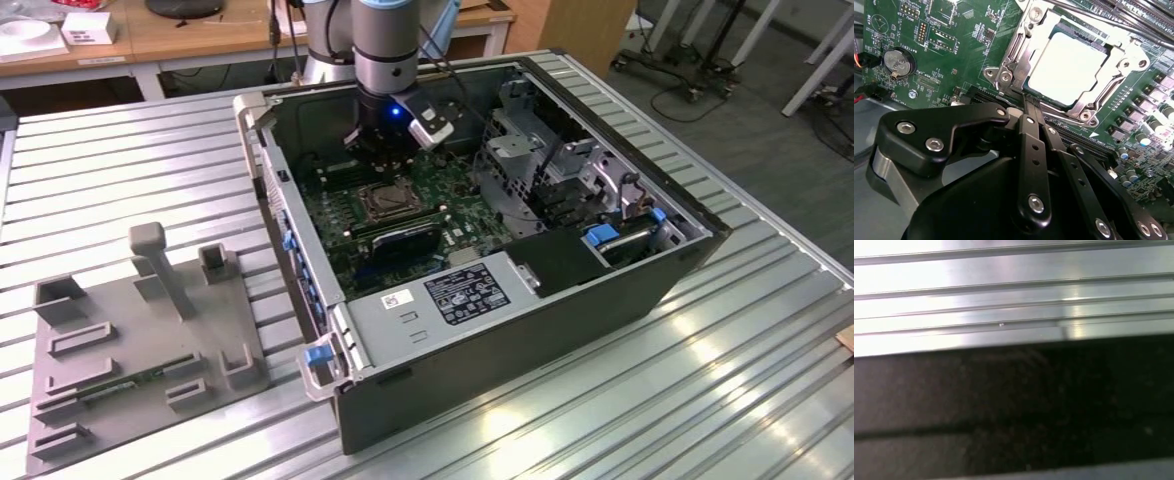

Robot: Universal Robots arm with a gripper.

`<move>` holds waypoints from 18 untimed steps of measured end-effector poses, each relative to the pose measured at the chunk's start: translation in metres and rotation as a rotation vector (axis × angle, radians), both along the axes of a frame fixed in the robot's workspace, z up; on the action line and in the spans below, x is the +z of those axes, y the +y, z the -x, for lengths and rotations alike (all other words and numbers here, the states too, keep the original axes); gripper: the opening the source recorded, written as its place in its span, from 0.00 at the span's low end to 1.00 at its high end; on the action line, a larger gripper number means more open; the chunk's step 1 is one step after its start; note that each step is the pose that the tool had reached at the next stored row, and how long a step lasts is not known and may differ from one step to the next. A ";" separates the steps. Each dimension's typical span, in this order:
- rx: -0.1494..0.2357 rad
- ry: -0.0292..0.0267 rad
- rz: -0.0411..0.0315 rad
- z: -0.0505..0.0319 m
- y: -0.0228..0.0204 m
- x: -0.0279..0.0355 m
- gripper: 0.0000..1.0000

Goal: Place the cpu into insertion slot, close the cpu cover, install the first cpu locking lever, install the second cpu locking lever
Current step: 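Install the first cpu locking lever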

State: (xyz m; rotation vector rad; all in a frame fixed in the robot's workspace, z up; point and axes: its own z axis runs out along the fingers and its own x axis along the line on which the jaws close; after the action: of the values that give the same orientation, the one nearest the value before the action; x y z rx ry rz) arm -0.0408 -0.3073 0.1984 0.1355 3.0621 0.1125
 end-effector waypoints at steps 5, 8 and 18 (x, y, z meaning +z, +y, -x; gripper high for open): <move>0.000 -0.0001 -0.0001 0.0000 0.0011 0.0000 0.11; 0.000 -0.0001 -0.0002 0.0000 0.0013 0.0002 0.11; 0.000 -0.0004 -0.0002 0.0002 0.0014 0.0097 0.11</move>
State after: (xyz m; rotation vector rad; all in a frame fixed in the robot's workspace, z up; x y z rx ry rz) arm -0.0410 -0.3059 0.2081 0.1354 3.0617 0.1128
